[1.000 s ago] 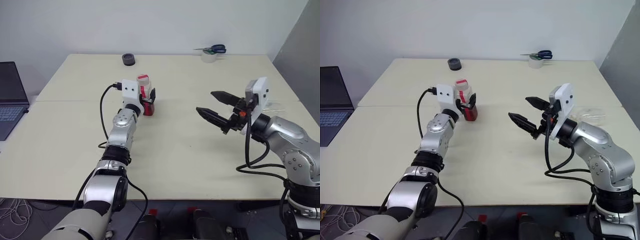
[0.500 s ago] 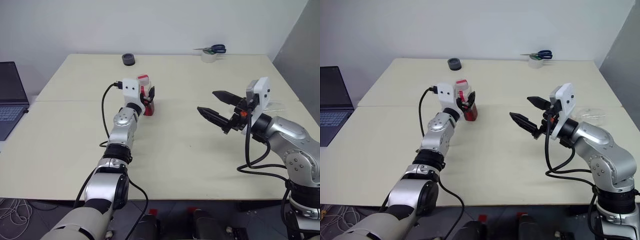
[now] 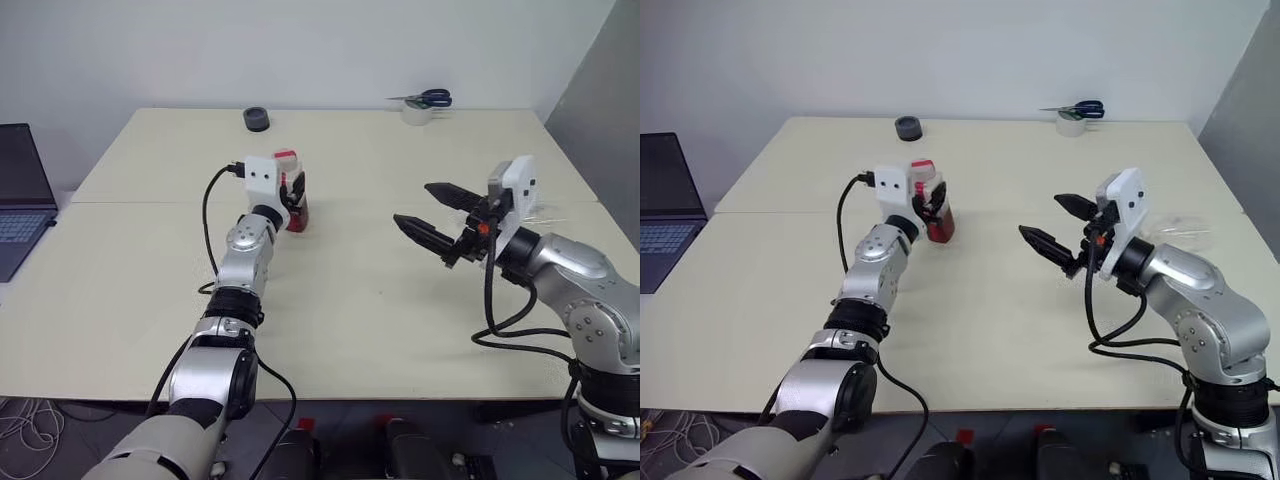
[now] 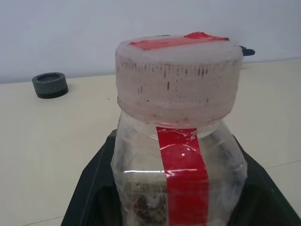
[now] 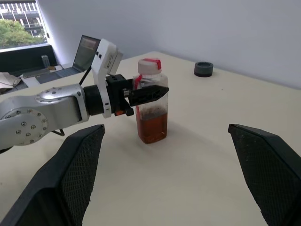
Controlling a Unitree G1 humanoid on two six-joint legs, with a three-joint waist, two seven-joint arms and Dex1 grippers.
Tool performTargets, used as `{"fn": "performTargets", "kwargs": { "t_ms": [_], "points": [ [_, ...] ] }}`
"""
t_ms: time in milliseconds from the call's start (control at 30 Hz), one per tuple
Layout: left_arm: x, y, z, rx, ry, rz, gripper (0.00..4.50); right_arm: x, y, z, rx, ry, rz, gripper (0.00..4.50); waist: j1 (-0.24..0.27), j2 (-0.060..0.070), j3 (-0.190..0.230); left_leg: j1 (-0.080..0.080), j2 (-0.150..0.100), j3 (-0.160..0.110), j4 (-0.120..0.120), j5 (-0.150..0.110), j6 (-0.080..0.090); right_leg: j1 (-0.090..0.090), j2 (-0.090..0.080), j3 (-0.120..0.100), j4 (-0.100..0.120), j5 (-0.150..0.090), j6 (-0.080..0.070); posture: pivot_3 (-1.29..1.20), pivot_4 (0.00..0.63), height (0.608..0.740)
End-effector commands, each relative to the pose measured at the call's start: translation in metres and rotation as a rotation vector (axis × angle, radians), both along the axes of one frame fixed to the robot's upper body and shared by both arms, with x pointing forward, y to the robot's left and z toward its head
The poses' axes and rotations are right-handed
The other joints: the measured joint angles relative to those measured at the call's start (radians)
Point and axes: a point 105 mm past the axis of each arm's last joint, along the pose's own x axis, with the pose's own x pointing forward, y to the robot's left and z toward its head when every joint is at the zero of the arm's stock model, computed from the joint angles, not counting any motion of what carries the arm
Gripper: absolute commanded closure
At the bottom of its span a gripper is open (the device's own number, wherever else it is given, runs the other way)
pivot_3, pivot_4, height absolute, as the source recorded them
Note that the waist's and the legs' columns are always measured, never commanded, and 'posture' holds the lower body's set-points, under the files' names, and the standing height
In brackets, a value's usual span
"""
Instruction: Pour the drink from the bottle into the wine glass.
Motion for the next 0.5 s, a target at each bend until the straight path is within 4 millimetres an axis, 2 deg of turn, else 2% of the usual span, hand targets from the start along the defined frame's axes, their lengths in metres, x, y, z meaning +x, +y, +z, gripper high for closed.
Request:
{"fn": "performTargets", "kwargs": {
  "t_ms": [33,100,267,400,500],
  "points": [
    [-0.014,-0.028,0.030,0.009,-0.066,-0.175,2.62,0.001,0.007,0.016,-0.033,-0.082,-0.007,0.00,0.000,0.000,0.000,0.000,0.000,0.000,0.000,0.000,0.000,0.000,0.000,0.000,0.000,0.000,0.000,0.00,0.150,0.740],
    [-0.023,-0.042,0.034,0.004,-0.046,-0.289,2.62,0.004,0.011,0.022,-0.015,-0.092,-0.004,0.00,-0.001,0.000,0.000,0.000,0.000,0.000,0.000,0.000,0.000,-0.001,0.000,0.000,0.000,0.000,0.000,0.00,0.150,0.740],
    [-0.060,-0.076,0.049,0.118,-0.057,-0.625,2.62,0.012,0.019,0.034,0.009,-0.116,-0.004,0.00,-0.005,0.000,0.000,-0.001,0.000,0.000,0.000,0.000,0.000,-0.001,0.000,0.000,0.000,0.000,0.000,0.00,0.150,0.740],
    [-0.075,-0.087,0.051,0.192,-0.088,-0.754,2.62,0.013,0.023,0.036,0.009,-0.123,0.012,0.00,-0.007,0.000,0.000,0.000,0.000,0.000,0.000,0.000,0.000,-0.001,0.000,0.000,0.000,0.000,0.000,0.00,0.150,0.740],
    [-0.078,-0.093,0.051,0.219,-0.099,-0.799,2.62,0.013,0.025,0.037,0.004,-0.134,0.014,0.00,-0.007,0.000,0.000,0.000,0.000,0.000,0.000,0.000,0.000,-0.001,0.000,0.000,0.000,0.000,0.000,0.00,0.150,0.740]
  ]
}}
